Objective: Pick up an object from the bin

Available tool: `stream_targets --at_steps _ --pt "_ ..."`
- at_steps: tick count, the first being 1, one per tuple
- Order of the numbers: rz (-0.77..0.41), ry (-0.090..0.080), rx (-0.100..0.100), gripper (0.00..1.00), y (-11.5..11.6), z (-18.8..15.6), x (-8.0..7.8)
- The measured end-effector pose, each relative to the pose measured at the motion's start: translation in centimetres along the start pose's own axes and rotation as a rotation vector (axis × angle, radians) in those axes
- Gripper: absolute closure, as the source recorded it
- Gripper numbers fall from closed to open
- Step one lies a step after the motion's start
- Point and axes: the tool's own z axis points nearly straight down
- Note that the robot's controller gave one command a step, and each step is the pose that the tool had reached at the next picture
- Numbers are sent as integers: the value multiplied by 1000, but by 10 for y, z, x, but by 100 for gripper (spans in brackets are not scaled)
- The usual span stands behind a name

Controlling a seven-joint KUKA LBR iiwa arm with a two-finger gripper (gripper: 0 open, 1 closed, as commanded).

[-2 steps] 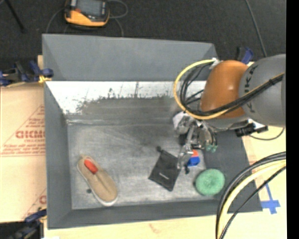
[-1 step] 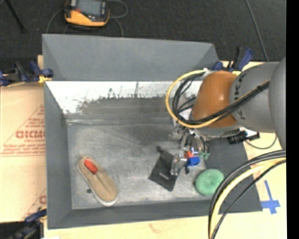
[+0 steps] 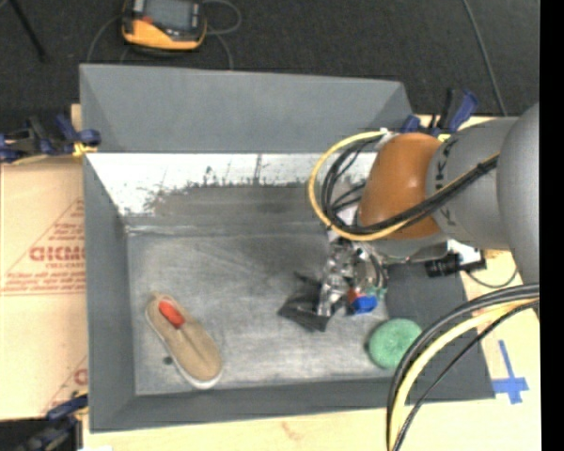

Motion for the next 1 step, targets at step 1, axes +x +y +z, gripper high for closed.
stream_targets --at_steps 1 --pt "10 0 1 100 0 0 0"
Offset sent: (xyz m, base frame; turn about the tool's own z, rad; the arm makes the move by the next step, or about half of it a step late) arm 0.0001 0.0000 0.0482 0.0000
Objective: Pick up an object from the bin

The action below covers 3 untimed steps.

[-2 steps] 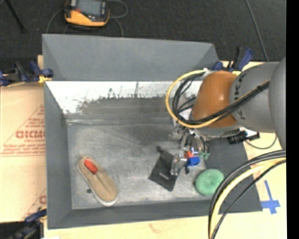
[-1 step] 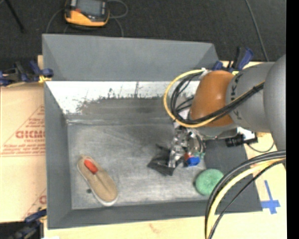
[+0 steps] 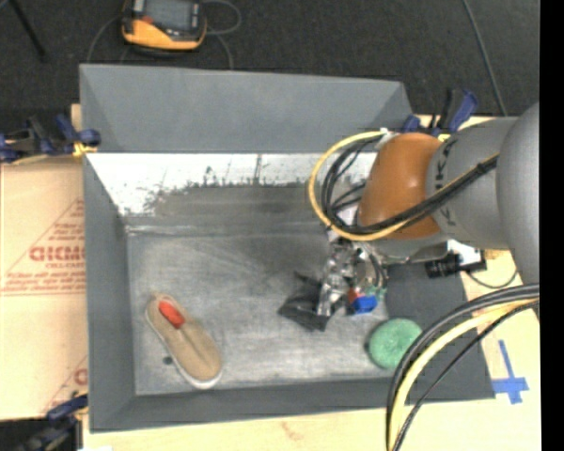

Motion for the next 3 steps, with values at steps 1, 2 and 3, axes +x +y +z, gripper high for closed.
stream_targets --at_steps 1,2,3 --pt "5 0 0 100 0 -3 1" --pt "3 -3 1 100 -1 -20 2" --pt "2 -9 0 100 -1 -41 1"
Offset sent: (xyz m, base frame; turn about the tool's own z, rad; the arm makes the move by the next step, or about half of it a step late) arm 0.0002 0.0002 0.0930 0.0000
